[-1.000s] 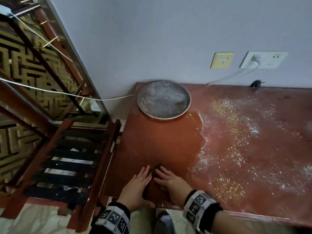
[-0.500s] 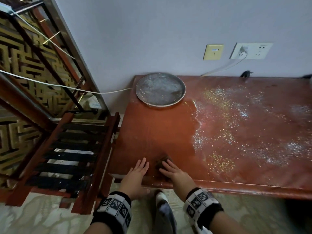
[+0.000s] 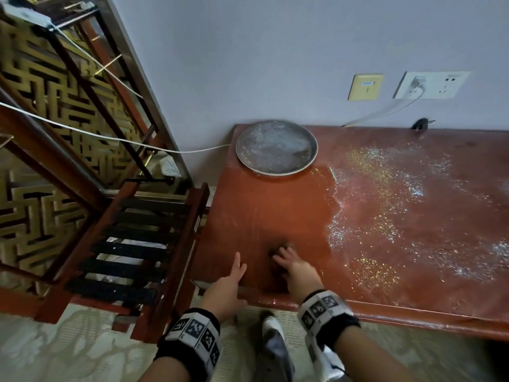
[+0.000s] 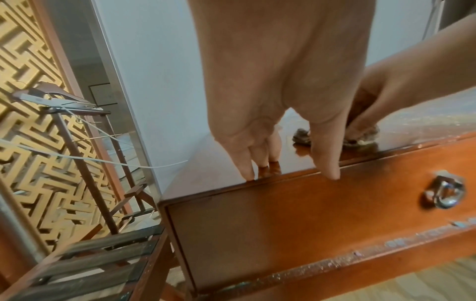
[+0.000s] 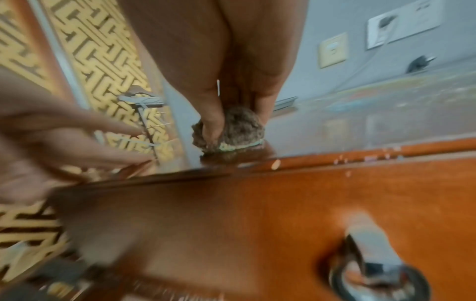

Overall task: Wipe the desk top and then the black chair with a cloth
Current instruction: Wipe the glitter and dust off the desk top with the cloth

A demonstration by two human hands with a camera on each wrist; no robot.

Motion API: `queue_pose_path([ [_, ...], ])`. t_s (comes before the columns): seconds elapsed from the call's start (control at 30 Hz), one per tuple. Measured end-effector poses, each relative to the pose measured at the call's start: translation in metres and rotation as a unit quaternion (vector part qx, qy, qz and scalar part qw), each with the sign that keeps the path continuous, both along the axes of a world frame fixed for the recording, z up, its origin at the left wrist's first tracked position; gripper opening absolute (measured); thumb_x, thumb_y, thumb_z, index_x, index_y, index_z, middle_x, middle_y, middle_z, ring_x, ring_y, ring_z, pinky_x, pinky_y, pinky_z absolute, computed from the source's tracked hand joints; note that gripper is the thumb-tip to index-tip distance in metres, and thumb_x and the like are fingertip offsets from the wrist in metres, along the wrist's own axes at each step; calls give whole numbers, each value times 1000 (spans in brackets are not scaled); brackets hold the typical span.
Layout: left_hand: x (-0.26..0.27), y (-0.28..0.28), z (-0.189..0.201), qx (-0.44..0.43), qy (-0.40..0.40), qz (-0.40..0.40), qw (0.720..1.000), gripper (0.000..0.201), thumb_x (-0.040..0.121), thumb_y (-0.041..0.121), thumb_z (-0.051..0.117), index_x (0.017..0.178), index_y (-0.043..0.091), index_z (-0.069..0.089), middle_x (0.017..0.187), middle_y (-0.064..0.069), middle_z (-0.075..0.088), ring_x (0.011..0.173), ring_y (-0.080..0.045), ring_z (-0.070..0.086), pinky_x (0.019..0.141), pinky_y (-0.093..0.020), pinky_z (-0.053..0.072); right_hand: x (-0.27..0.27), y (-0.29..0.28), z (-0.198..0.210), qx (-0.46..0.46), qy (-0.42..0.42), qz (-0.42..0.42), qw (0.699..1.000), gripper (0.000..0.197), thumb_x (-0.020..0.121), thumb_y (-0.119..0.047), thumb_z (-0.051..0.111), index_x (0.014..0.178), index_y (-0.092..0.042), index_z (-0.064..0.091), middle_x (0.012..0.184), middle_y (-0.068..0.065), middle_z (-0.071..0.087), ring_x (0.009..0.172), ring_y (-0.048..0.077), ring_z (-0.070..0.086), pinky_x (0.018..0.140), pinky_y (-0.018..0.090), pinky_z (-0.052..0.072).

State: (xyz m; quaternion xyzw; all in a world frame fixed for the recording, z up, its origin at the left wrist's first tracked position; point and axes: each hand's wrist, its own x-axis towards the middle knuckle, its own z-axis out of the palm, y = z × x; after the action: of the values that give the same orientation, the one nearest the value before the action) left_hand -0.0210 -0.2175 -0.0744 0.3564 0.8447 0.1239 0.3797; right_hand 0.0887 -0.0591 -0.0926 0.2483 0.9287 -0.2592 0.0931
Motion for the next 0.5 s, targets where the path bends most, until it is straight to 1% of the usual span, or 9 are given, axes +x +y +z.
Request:
queue_pose_path([
  [0.03, -1, -1, -1, 2, -5, 2, 1000, 106, 86, 14, 62, 143, 28, -25, 147, 9, 39, 119, -12, 54, 97, -31, 47, -5, 6, -1, 12, -10, -14, 1000, 59, 93, -2, 41, 145, -27, 30, 157, -6, 12, 145, 12, 7, 115, 31, 20],
  [0.07, -1, -1, -1, 4, -8, 3, 1000, 106, 86, 14, 62, 143, 28, -25, 148, 9, 39, 121, -13, 52, 99, -32, 46, -11, 5, 1, 15, -22, -2, 1000, 59, 93, -3, 42, 146, -26, 29, 157, -5, 10, 145, 13, 5, 115, 34, 21],
  [0.13, -6, 2, 0, 6, -14, 8, 1000, 105, 87, 16, 62, 143, 26, -26, 149, 9, 37, 129, -14, 46, 103, -32, 42, -21, -12, 2, -1, -43, 94, 995, 60, 93, -9, 48, 147, -24, 27, 158, -3, 6, 146, 15, 2, 114, 38, 22],
  [0.2, -17, 8, 1, 12, -10, 18, 1000, 104, 88, 18, 61, 143, 27, -27, 147, 8, 40, 131, -14, 44, 105, -31, 39, -24, -26, -3, -21, -26, 173, 984, 57, 94, -14, 51, 146, -24, 30, 158, -2, 7, 145, 13, 1, 116, 35, 23],
  [0.27, -33, 15, 0, 26, 12, 25, 999, 103, 89, 18, 60, 143, 28, -26, 148, 10, 38, 127, -14, 47, 104, -30, 40, -29, -6, -9, -26, -6, 164, 986, 57, 93, -11, 48, 145, -27, 31, 157, -6, 9, 145, 9, 3, 116, 30, 21],
  [0.33, -50, 22, -4, 33, 24, 43, 998, 104, 89, 15, 60, 142, 31, -27, 146, 6, 42, 116, -15, 56, 99, -31, 45, -41, 30, -13, -8, -16, 103, 994, 62, 91, 0, 42, 145, -29, 31, 157, -6, 9, 145, 9, 4, 116, 27, 17],
  [0.37, -59, 25, -7, 35, 25, 51, 998, 105, 88, 14, 61, 141, 33, -28, 144, 1, 45, 114, -17, 58, 98, -32, 47, -49, 48, -12, 3, -28, 69, 997, 64, 90, 3, 41, 145, -29, 31, 157, -5, 9, 145, 10, 4, 116, 28, 17],
  [0.43, -74, 32, -10, 38, 15, 67, 997, 107, 87, 11, 62, 141, 36, -27, 146, -4, 43, 123, -18, 52, 105, -33, 42, -70, 69, -9, 20, -43, 49, 998, 65, 90, 4, 40, 146, -28, 29, 158, -3, 7, 145, 13, 2, 117, 32, 19],
  [0.5, -89, 40, -13, 36, 10, 80, 996, 106, 86, 9, 62, 144, 34, -22, 144, -7, 44, 128, -19, 47, 108, -32, 38, -88, 68, -6, 16, -42, 97, 994, 64, 90, 3, 40, 146, -26, 29, 158, -2, 5, 146, 15, 1, 117, 31, 18],
])
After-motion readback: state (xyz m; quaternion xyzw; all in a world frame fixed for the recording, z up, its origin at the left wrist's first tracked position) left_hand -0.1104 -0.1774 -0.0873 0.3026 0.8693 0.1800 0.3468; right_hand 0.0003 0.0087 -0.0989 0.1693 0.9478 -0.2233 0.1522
